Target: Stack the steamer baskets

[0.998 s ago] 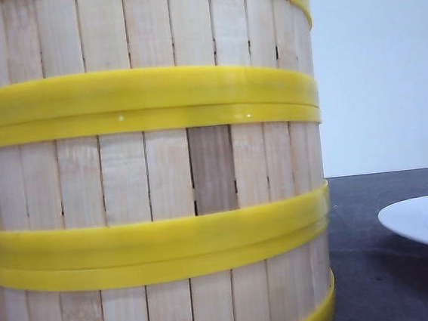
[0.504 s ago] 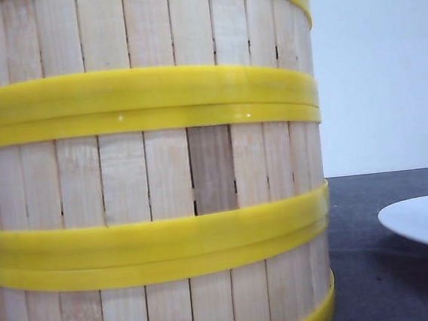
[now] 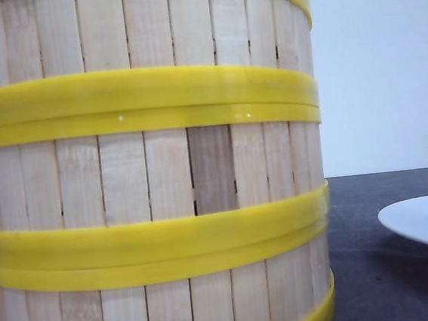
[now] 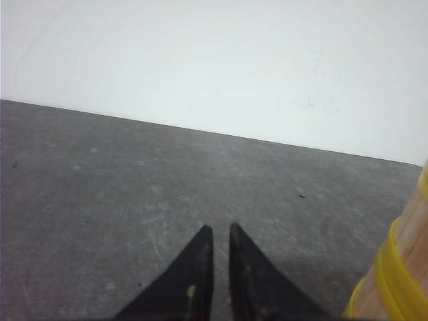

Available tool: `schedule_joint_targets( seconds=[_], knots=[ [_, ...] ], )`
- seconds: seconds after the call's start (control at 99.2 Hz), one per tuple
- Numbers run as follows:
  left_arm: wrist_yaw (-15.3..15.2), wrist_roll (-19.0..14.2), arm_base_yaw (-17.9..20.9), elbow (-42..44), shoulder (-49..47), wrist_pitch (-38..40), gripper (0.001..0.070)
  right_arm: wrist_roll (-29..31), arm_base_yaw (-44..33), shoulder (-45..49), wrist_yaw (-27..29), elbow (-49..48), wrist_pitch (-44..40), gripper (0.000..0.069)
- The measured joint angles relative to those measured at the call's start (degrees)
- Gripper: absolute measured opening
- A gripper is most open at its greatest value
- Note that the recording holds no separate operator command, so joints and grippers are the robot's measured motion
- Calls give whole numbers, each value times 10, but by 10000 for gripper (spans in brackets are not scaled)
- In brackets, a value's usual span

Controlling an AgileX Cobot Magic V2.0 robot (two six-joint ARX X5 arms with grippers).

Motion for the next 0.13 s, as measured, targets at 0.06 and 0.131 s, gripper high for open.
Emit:
schedule_joint_targets(
  seconds=[0.06, 0.131],
  knots=[
    [0, 0, 0, 0, 0, 0, 18, 0, 0, 0, 0, 0, 0, 10],
    [0, 0, 0, 0, 0, 0, 18, 0, 0, 0, 0, 0, 0, 10]
  ],
)
